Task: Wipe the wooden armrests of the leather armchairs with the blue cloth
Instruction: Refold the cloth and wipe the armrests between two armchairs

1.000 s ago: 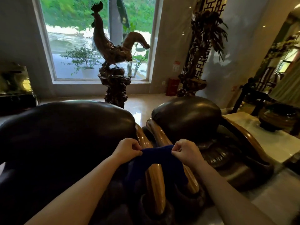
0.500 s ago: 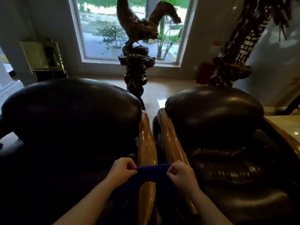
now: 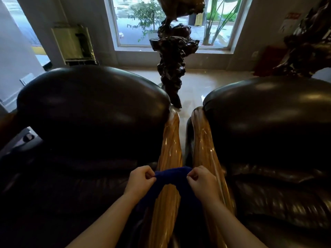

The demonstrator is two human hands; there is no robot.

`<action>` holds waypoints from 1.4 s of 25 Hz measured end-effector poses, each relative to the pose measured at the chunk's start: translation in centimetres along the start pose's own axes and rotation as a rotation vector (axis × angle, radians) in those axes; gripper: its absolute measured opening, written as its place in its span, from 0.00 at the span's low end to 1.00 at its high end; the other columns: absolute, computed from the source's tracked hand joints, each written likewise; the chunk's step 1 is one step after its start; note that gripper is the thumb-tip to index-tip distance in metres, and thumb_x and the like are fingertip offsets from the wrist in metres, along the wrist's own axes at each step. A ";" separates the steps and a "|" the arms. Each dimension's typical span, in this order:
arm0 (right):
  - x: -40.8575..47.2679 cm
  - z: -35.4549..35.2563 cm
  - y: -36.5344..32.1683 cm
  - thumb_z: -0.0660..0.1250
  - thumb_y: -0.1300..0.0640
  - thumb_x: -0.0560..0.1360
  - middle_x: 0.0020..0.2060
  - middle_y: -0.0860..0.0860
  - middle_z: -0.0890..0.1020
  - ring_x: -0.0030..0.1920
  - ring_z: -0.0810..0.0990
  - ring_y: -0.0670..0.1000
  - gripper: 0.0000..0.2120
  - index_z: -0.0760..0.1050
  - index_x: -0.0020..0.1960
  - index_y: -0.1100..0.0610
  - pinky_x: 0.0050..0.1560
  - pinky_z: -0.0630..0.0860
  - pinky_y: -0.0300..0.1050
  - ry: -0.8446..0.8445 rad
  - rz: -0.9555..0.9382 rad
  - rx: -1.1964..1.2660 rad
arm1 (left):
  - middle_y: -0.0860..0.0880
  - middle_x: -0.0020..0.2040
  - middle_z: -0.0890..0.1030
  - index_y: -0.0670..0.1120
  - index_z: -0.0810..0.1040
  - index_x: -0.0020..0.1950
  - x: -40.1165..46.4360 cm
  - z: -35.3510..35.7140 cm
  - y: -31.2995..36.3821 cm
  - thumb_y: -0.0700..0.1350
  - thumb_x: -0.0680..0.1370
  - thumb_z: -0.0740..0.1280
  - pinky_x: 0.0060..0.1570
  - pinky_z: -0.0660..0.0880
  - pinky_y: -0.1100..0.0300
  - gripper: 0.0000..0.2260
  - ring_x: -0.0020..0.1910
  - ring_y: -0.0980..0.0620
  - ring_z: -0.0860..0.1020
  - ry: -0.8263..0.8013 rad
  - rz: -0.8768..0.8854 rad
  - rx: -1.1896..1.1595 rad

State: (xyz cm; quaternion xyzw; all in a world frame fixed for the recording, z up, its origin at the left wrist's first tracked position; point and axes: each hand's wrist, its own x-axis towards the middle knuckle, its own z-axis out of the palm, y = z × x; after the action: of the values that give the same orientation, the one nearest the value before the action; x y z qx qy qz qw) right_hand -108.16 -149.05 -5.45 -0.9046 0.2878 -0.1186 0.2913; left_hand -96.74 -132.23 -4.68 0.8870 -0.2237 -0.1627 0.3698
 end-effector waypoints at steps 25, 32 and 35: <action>11.9 21.4 7.9 0.52 0.42 0.76 0.76 0.56 0.48 0.75 0.50 0.55 0.33 0.37 0.73 0.48 0.71 0.60 0.58 0.203 0.185 -0.024 | 0.44 0.77 0.50 0.43 0.45 0.74 15.7 17.8 -11.3 0.52 0.80 0.50 0.73 0.51 0.51 0.27 0.75 0.49 0.48 0.230 -0.088 0.321; 18.6 21.1 6.8 0.53 0.48 0.78 0.76 0.58 0.51 0.72 0.60 0.57 0.30 0.44 0.75 0.54 0.65 0.70 0.55 0.191 0.208 -0.059 | 0.42 0.75 0.57 0.41 0.49 0.74 21.7 17.4 -9.5 0.52 0.80 0.50 0.70 0.61 0.52 0.26 0.74 0.47 0.56 0.249 -0.177 0.200; 21.4 21.0 6.9 0.52 0.48 0.79 0.76 0.57 0.51 0.72 0.61 0.56 0.29 0.44 0.75 0.54 0.60 0.75 0.54 0.165 0.212 -0.038 | 0.41 0.74 0.61 0.41 0.52 0.73 24.2 17.3 -9.0 0.52 0.80 0.50 0.67 0.66 0.51 0.26 0.73 0.47 0.60 0.239 -0.181 0.163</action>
State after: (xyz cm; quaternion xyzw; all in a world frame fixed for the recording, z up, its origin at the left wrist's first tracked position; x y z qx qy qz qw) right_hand -85.97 -156.61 -25.37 -0.8617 0.4070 -0.1554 0.2603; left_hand -81.60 -149.21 -25.84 0.9435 -0.1097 -0.0699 0.3046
